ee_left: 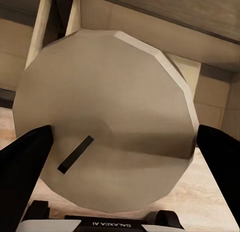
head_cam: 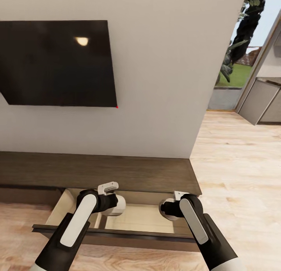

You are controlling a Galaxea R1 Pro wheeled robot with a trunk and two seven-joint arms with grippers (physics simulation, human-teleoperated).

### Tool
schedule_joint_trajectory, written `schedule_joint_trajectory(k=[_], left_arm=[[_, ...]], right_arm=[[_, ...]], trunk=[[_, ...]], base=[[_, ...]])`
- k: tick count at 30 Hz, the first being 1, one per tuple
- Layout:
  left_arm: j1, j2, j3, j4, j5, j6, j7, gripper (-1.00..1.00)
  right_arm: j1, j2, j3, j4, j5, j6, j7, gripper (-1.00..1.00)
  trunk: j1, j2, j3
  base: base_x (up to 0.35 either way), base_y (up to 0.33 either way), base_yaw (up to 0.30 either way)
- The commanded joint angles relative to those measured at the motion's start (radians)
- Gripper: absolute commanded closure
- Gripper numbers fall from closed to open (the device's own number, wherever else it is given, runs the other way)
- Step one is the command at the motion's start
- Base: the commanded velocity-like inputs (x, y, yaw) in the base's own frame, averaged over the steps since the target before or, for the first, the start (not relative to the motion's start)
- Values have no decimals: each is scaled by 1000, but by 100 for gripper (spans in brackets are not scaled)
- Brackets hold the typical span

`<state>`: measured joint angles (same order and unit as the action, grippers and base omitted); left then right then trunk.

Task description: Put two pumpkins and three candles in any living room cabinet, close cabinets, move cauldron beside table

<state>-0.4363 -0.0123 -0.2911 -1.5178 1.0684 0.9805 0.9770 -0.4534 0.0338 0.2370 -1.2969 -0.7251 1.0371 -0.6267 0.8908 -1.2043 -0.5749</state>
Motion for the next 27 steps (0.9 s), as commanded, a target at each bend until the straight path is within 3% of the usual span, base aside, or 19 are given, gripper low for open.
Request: schedule_joint_trajectory(k=[1, 9, 15, 22, 27], left_arm=[[-1, 0, 0, -1, 8, 3, 10, 100], [-1, 1, -1, -1, 8, 2, 11, 100], [-1, -3, -5, 0, 7, -3, 19, 100], [-1, -5, -68, 1, 4, -18, 23, 100], [-1, -5, -77, 1, 3, -27, 23, 100]], right_arm=[[-1, 0, 1, -1, -11, 1, -11, 100], [-2, 0, 1, -1, -12, 1, -11, 100], [-2, 2, 3, -1, -8, 1, -12, 100], [-1, 15, 11, 60, -12, -37, -14, 100], [-20, 55, 58, 129, -13, -61, -14, 100]], trunk=[[0, -1, -1], [0, -1, -1], [0, -1, -1], [0, -1, -1], [12, -22, -10]], base=[[0, 19, -1], [49, 91, -57], [114, -78, -6], [12, -9, 0], [0, 0, 0]])
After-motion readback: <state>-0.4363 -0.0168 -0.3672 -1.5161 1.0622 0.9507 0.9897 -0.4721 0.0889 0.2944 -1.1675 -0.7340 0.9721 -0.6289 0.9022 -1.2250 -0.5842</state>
